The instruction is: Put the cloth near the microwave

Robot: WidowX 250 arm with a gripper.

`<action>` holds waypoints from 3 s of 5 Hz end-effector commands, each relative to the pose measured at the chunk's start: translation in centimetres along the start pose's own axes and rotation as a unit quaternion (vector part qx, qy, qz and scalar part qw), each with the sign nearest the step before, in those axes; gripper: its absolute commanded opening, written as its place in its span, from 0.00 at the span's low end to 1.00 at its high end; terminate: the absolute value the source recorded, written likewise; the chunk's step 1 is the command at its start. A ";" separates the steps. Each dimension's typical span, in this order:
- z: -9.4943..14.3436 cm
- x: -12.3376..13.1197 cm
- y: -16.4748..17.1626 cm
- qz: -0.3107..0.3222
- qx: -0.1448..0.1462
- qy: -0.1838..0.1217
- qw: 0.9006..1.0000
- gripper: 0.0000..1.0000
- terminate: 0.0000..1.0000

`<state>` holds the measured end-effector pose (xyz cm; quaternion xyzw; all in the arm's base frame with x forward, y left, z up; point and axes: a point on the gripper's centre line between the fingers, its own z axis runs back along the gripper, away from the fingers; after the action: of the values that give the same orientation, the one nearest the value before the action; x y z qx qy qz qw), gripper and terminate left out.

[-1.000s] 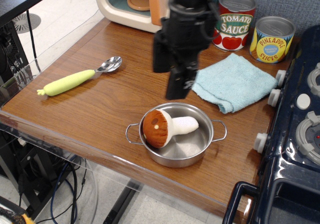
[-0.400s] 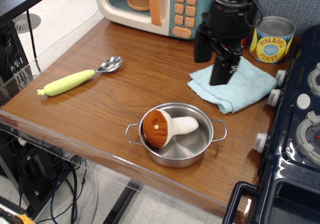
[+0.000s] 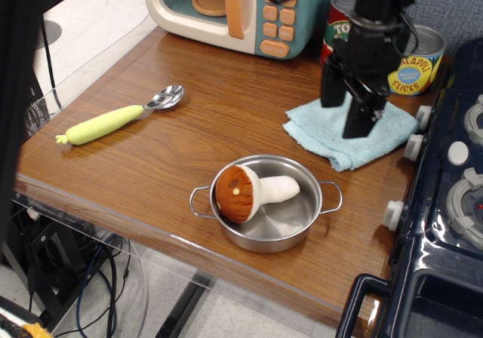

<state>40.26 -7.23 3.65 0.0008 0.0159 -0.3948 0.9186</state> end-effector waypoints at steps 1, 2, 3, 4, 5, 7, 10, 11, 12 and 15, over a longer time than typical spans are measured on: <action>1.1 2.0 1.2 -0.014 0.005 -0.081 0.997 1.00 0.00; 0.2 1.8 1.2 -0.014 0.025 -0.086 0.996 1.00 0.00; -0.5 1.3 1.5 -0.012 0.047 -0.087 0.995 1.00 0.00; -0.8 0.5 1.9 0.007 0.091 -0.062 0.994 1.00 0.00; -0.7 -1.4 3.1 0.029 0.103 -0.055 0.993 1.00 0.00; -0.2 -4.8 7.0 0.091 0.107 -0.052 0.989 1.00 0.00; 0.7 -11.7 11.3 0.199 0.121 -0.024 0.972 1.00 0.00; 0.7 -13.4 12.9 0.235 0.125 -0.017 0.964 1.00 0.00; 0.4 -14.6 14.7 0.263 0.133 -0.007 0.956 1.00 0.00; 0.7 -17.6 17.6 0.324 0.140 0.006 0.936 1.00 0.00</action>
<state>41.11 16.95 2.36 0.1255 -0.0136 -0.0837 0.9885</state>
